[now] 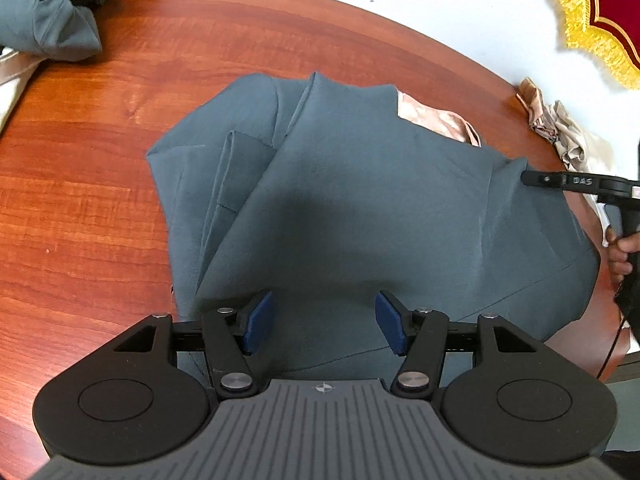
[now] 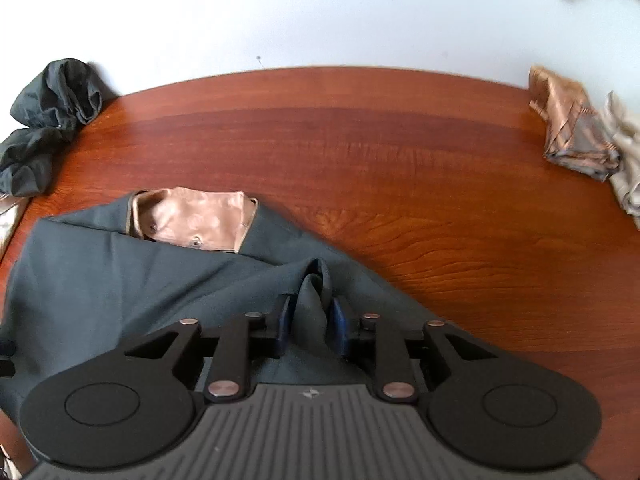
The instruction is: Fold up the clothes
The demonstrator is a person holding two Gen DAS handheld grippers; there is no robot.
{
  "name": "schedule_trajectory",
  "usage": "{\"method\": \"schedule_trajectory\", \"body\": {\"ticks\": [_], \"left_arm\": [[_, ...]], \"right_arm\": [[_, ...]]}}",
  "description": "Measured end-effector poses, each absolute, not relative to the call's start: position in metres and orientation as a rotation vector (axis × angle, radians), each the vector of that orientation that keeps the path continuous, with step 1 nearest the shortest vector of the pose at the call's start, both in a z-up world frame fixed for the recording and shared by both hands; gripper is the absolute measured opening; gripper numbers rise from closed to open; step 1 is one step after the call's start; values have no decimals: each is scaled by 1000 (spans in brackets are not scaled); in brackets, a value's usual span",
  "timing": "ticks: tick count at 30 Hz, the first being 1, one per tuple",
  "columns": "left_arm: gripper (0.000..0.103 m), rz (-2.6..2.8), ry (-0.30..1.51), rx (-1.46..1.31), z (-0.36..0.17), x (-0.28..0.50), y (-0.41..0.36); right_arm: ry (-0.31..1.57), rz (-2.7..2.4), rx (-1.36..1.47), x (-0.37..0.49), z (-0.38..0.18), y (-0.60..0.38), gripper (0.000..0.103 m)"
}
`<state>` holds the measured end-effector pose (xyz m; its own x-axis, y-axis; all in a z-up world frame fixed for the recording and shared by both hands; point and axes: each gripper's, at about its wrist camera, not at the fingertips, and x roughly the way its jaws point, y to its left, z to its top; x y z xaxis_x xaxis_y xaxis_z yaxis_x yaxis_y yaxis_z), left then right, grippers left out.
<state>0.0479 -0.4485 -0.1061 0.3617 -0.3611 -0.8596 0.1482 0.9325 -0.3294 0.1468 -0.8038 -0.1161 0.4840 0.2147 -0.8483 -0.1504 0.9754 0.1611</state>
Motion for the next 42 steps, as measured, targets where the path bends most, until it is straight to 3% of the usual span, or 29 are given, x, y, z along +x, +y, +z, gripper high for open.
{"method": "schedule_trajectory", "body": {"ticks": [4, 10, 19, 32, 42], "left_arm": [[61, -330, 1152, -175, -101, 46, -451], [61, -331, 1149, -124, -91, 43, -452], [67, -366, 1124, -53, -73, 30, -468], [68, -293, 1131, -21, -72, -5, -535], [68, -88, 1195, -126, -104, -45, -550]], "right_arm": [[1011, 221, 66, 126, -89, -807, 49], [986, 196, 65, 100, -67, -814, 62], [979, 155, 52, 72, -61, -837, 76], [1042, 220, -15, 84, -89, -895, 80], [1107, 422, -115, 135, -123, -908, 80]]}}
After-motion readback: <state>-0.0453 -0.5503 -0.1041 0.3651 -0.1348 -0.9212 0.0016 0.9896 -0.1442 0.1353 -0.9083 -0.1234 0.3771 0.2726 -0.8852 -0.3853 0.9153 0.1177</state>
